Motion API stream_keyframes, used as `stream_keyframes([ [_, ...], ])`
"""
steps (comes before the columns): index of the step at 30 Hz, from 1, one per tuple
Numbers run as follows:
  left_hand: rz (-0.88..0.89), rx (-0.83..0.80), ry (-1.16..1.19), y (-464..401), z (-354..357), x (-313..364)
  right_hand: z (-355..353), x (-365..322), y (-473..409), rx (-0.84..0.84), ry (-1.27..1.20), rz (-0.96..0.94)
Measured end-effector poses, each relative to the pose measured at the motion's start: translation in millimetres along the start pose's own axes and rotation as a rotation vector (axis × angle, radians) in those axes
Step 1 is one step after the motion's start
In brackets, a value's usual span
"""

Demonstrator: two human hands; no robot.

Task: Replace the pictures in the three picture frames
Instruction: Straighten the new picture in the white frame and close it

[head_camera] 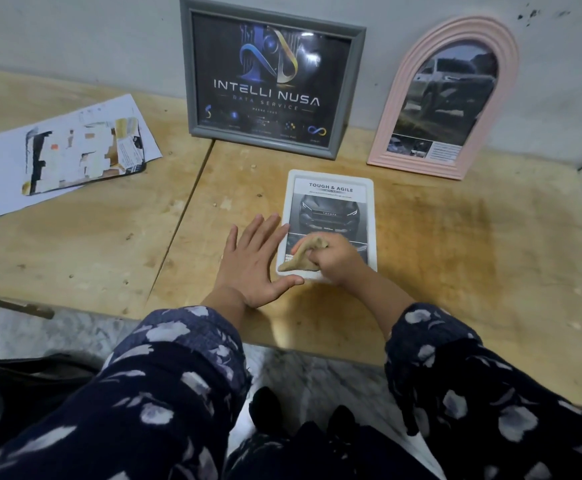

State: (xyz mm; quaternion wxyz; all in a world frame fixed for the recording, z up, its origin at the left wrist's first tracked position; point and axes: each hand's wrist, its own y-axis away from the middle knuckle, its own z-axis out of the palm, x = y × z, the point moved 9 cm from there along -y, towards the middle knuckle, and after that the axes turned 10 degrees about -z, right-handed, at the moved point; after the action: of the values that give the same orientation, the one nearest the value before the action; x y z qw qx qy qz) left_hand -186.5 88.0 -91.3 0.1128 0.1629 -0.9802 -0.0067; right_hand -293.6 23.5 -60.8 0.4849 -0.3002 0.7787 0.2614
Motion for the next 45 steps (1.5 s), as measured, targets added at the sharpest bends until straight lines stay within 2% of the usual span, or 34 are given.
stream_keyframes([
  [3, -0.009, -0.001, -0.018, -2, 2, 0, -31, -15, -15, 0.142, -0.005, 0.043],
  [7, -0.001, -0.003, -0.011, -4, 3, -1, -64, -33, -43, 0.294, 0.253, 0.003],
  [11, -0.004, -0.009, 0.020, -7, 4, -1, -63, -23, -79, 0.243, 0.509, -0.047],
  [16, -0.012, -0.026, 0.038, -8, 3, -2, -28, -2, -90, -0.028, 0.804, -0.023],
  [28, -0.008, -0.008, 0.052, -5, 0, 2, 0, 11, -29, -0.043, 0.662, -0.138],
  [31, -0.005, 0.001, 0.048, -4, -3, 3, 4, 6, -14, -0.044, 0.698, -0.165],
  [37, -0.013, -0.013, 0.004, -3, -3, 4, 7, -6, 14, 0.047, 0.627, -0.359],
  [39, -0.015, -0.014, 0.006, -3, -3, 3, 5, -1, 11, -0.006, 0.601, -0.265],
  [42, -0.010, -0.009, 0.002, -3, -1, 3, -14, 4, -1, -0.082, 0.388, -0.036],
  [44, -0.005, -0.004, 0.002, -3, 0, 3, -41, -3, -15, 0.036, 0.245, 0.018],
  [45, -0.005, -0.002, 0.003, -4, 1, 3, -58, -9, -24, 0.128, 0.255, 0.004],
])
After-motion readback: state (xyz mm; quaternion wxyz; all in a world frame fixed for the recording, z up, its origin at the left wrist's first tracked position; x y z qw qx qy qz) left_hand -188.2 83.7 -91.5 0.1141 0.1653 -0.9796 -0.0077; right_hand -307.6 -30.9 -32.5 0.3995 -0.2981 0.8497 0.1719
